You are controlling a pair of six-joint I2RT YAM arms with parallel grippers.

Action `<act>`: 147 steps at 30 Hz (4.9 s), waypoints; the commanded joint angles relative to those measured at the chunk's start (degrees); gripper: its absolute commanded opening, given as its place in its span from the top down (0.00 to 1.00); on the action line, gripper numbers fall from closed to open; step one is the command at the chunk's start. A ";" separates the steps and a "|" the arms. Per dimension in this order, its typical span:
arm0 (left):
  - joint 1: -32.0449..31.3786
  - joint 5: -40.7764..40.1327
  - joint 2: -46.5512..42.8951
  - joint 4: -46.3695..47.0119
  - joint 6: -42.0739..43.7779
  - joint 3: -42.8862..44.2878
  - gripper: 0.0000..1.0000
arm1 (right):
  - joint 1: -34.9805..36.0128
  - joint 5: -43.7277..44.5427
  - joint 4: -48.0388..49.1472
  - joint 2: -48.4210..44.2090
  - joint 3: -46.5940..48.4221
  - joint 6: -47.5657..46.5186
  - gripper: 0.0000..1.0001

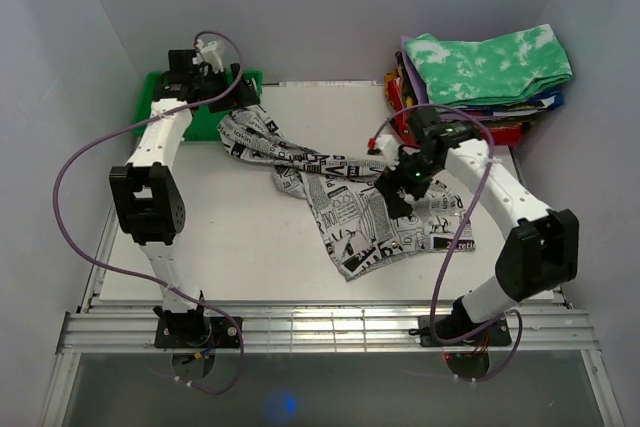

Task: Fold and stack the trousers
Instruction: Flatten the trousers out

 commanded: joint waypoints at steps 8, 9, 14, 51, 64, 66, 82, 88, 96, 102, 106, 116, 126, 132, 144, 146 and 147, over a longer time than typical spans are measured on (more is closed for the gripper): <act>13.13 -8.42 -4.41 0.75 -10.63 -14.48 0.11 | 29.31 0.09 2.73 16.12 5.58 -5.71 0.06; 13.31 -8.43 -4.14 2.06 -11.51 -15.18 0.10 | 30.19 1.23 3.79 17.08 5.32 -4.49 0.07; 13.31 -4.74 -4.49 10.40 -16.34 -24.29 0.09 | 31.08 6.50 9.42 23.41 3.83 -0.61 0.08; 18.68 13.28 -26.02 30.29 -15.21 -31.36 1.00 | 9.47 22.94 0.37 -17.97 -32.38 -33.65 0.92; -5.14 6.60 -7.70 33.53 -8.35 -11.34 1.00 | 3.31 24.62 -0.59 -22.98 -38.37 -39.54 0.92; -7.60 7.57 -3.37 32.31 -7.30 -5.36 0.99 | 2.17 24.62 -0.86 -22.99 -38.54 -39.28 0.92; 1.71 0.37 -5.27 -5.50 11.17 -4.17 0.15 | -0.39 18.91 -1.65 -16.06 -28.35 -30.49 0.92; 1.71 -5.95 -9.50 1.37 3.44 -19.13 0.16 | -0.56 20.05 -0.50 -14.99 -27.64 -31.72 0.92; 1.09 -10.54 -5.47 11.03 -4.12 -22.14 0.16 | -1.35 23.12 -0.59 -16.91 -29.13 -33.65 0.92; 0.91 -7.29 -0.10 17.97 -10.63 -20.10 0.25 | -3.37 25.32 -0.85 -19.99 -32.21 -36.20 0.92; 0.30 -6.84 3.14 20.00 -15.02 -19.06 0.42 | -4.25 25.59 -1.47 -21.14 -32.65 -35.50 0.92; 3.11 -5.18 -10.70 21.25 -16.18 -25.28 1.00 | -7.76 26.29 -2.09 -22.98 -33.18 -38.39 0.92; 6.71 -29.40 -42.34 -2.57 -6.07 -34.87 1.00 | -14.45 22.26 3.01 -21.85 -32.39 -45.51 0.92; 6.63 -45.26 -44.92 -13.48 0.86 -39.53 1.00 | -15.07 16.71 3.45 -19.65 -27.91 -48.33 0.92; 6.63 -50.72 -37.98 -27.90 9.93 -34.70 1.00 | -21.39 17.59 3.54 -17.09 -24.74 -52.37 0.92; 6.37 -46.42 -35.71 -26.93 12.46 -34.70 1.00 | -22.09 17.42 3.97 -17.36 -25.27 -52.20 0.92; 5.93 -46.66 -30.47 -26.15 12.57 -32.17 1.00 | -22.10 17.59 3.98 -17.62 -25.71 -51.76 0.92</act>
